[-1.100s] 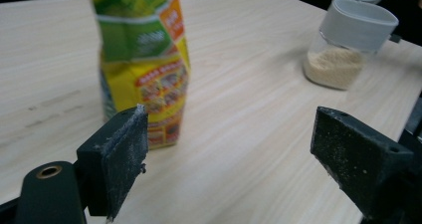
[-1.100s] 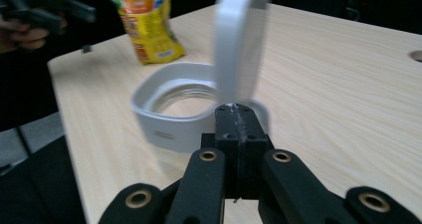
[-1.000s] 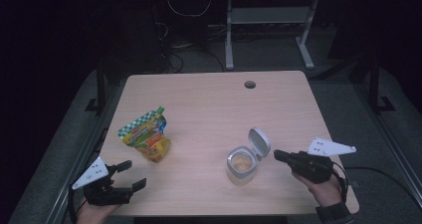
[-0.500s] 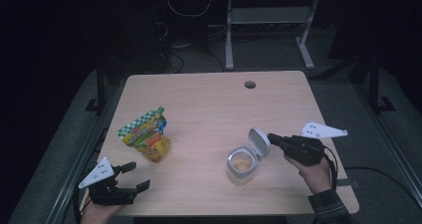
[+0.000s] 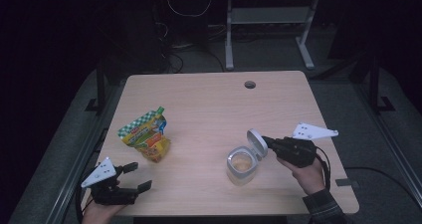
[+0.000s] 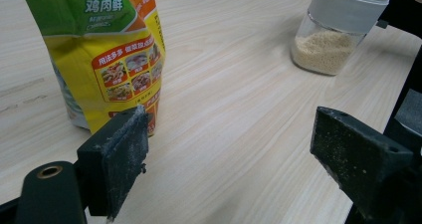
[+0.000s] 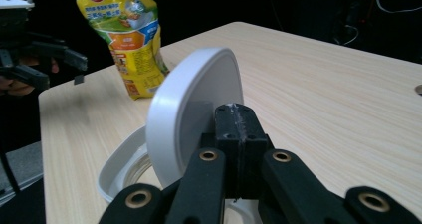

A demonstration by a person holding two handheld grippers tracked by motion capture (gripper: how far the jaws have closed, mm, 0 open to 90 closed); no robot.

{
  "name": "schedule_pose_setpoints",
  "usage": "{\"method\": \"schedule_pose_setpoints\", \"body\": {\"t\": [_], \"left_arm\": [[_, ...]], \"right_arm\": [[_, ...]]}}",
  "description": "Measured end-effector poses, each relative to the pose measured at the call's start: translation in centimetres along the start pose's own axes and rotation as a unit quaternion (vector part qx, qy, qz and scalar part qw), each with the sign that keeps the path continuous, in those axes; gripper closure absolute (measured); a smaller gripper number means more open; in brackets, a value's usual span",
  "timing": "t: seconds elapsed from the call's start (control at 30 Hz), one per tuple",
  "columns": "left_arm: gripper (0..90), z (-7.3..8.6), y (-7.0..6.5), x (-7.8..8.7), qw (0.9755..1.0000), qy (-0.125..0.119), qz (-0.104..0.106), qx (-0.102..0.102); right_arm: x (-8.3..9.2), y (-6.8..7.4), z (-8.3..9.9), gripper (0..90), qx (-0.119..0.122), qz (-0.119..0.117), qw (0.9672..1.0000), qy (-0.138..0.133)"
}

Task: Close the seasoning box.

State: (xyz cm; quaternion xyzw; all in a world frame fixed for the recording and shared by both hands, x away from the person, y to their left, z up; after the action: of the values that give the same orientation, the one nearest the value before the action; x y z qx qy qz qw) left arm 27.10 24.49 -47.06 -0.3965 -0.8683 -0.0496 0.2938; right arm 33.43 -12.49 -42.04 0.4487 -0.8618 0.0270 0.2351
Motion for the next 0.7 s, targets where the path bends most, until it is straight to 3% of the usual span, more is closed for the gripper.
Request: {"method": "schedule_pose_setpoints", "body": {"t": [0.27, 0.7], "left_arm": [[14.8, 0.1, -0.1, -0.1, 1.0, 0.003, 0.001, -0.001], [14.8, -0.1, 0.0, -0.2, 1.0, -0.006, -0.006, 0.003]], "right_arm": [[-0.8, 0.9, 0.4, 90.0, 0.01, -0.01, 0.9998, 0.011], [0.0, -0.6, 0.6, 88.1, -0.005, 0.013, 0.9999, 0.003]]}}
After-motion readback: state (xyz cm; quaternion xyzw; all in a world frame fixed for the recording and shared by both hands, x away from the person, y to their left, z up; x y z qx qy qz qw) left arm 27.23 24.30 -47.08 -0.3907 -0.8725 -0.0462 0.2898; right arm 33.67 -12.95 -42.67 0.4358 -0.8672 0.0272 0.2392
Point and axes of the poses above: each handheld gripper's, and its own axes: x roughly backward along the jaws, z roughly out of its underside, y roughly to its left, the point moved 10 cm from there along -x, roughly forward along the jaws, and after that the axes turned 6 degrees about y, right-handed, at the moved point
